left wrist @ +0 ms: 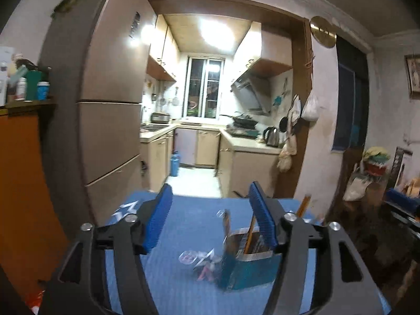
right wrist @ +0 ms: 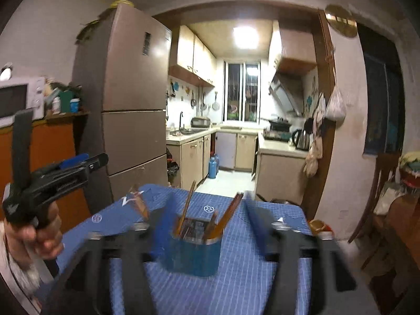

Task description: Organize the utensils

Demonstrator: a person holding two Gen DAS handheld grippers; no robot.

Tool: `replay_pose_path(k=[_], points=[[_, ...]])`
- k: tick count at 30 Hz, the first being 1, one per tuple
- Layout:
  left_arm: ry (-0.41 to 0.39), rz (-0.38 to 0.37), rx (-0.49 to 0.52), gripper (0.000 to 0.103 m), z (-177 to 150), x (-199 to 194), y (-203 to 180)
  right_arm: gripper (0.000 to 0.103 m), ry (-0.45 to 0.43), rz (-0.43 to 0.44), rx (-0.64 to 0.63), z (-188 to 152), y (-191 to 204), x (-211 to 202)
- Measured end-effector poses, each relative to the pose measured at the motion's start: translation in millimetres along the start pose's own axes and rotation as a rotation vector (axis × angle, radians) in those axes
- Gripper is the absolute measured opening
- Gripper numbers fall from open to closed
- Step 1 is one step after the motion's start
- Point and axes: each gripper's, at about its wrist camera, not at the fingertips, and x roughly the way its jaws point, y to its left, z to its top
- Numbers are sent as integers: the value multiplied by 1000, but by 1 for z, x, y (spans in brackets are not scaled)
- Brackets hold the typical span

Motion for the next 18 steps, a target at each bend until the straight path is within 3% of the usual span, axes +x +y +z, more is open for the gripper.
replay_pose_path(k=[3,6,9,12,18], points=[[1,47,33,81,-24,-34,-3,99,-55,-26,-31,-28,16,-48],[16,63,57,96,-46,-66,-6,99,-81,-66,-31,-52,28,-86],[58,112,40,97,-67,-95,-10,99,-59,-99,5,-70,31,-114],[133,84,75,97,-84,-117,-18,99,-26,-114,60,-88,32,-136],[186,69,63,97,-118,-153,-24,99,-13,-195,75,-118,46,-173]])
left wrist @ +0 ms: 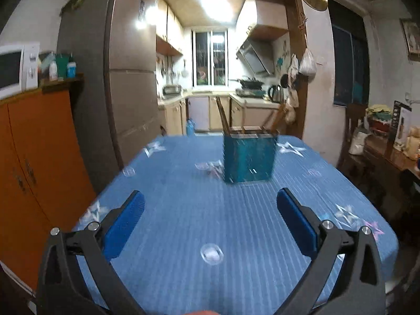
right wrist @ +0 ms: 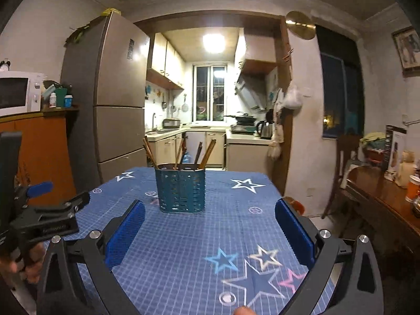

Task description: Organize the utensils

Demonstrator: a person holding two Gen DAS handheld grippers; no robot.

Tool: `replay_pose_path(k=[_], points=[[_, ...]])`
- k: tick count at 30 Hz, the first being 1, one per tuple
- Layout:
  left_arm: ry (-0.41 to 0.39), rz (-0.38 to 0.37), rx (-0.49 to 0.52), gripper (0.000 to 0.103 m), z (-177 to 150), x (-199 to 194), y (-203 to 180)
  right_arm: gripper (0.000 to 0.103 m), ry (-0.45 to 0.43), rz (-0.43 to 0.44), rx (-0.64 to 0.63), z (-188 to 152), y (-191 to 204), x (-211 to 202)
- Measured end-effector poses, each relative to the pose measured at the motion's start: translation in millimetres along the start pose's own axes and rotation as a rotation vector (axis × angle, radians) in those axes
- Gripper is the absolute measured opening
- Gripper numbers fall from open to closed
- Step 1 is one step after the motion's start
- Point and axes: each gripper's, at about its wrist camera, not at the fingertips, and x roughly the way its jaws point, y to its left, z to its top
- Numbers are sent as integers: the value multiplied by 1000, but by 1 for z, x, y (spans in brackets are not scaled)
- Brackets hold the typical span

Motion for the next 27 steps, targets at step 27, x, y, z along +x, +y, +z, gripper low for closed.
replay_pose_path(k=[27], points=[[-35,12,107,97,-34,-32,-24,99,98,-88,-53,-35,20,-11]])
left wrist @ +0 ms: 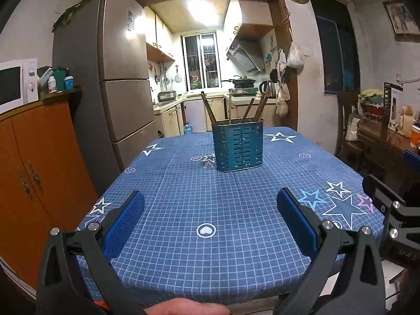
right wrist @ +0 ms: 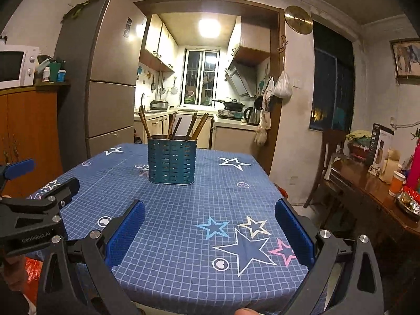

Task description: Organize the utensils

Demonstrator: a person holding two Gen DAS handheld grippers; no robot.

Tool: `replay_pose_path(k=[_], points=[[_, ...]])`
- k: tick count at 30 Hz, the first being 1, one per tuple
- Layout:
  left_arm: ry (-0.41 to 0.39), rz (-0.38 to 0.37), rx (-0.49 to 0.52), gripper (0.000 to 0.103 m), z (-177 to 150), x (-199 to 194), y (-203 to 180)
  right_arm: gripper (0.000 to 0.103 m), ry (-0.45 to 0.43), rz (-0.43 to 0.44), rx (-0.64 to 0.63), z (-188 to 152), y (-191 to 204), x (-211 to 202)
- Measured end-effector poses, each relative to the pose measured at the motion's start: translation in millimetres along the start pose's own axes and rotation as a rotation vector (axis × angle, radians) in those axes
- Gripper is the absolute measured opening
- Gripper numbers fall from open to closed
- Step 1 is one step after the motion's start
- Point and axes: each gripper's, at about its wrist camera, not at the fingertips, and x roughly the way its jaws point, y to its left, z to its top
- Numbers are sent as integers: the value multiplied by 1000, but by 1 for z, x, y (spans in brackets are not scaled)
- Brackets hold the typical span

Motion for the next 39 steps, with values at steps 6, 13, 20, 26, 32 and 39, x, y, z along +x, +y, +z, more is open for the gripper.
replay_pose_path(k=[6,13,20,26,32,39], points=[[12,22,-7,97,-2,2,1,99,7,0,2,2,-1,2],[4,41,-9,97,-2,-1,2,99,9,6,-3,3,1,1],[1,34,-3,97,-3,-3,1,99,8,2,0,4,0,0],[2,28,-2,97,-3,-4,0,99,10,-4,10,3,-2,0],[-39,38,-20,97,-5,-7,1,99,12,-10,24,2,-5,-1],[43,10,-21,96,-8,5,-1,99,19,-18,40,-1,-8,0]])
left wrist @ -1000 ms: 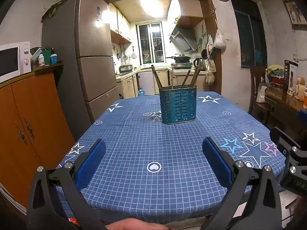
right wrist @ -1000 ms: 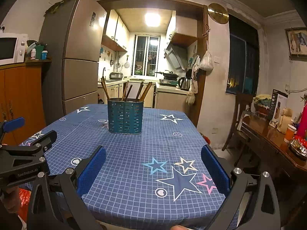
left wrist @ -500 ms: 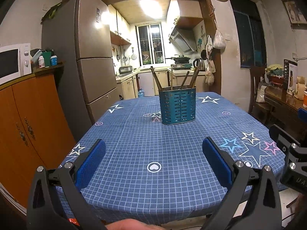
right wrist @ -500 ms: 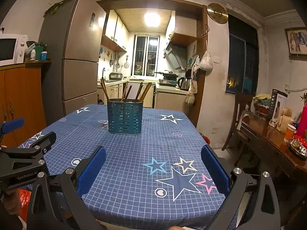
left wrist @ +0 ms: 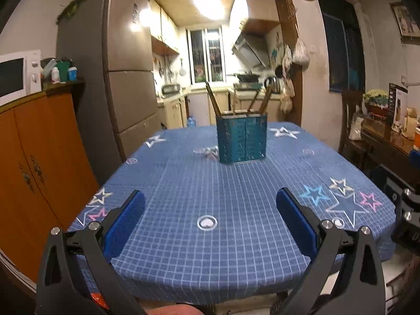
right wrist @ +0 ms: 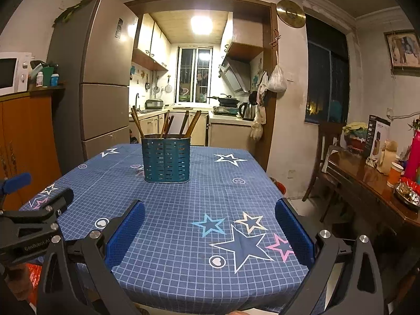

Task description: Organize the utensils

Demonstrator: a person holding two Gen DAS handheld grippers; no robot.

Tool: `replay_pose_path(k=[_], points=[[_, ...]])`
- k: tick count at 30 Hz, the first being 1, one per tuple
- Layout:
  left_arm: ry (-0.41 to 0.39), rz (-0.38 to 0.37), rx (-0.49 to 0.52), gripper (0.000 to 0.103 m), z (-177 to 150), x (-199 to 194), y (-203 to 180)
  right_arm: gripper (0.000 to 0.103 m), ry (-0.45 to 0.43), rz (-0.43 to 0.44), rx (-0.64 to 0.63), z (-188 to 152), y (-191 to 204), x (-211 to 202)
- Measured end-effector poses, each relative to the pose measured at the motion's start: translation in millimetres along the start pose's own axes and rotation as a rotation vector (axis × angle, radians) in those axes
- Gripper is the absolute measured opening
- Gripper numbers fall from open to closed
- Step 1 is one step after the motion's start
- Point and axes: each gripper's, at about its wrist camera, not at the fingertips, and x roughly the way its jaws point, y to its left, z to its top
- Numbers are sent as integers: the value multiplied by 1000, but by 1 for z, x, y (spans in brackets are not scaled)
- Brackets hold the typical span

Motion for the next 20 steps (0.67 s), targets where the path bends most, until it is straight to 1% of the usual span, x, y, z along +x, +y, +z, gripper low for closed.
replay_pose_path(k=[3,10,12,15,17,20], points=[[-10,-4,15,94,-2,-3,-3,99,6,-3,6,-1,-1,1],[-25,7,0,88,-3,-5,-1,99,17,-18,25,-3,-7,3],[-29,15,-5,88,-4,-7,1,99,21,-22,37,-3,-9,4],[-6,14,-6,87,-3,-5,2,99,26,-22,60,-3,-14,5],[-18,5,19,87,-4,-7,-2,99,31,-24,73,-3,-16,6],[-30,0,28,87,-4,-10,-4,99,39,-22,81,-5,-18,8]])
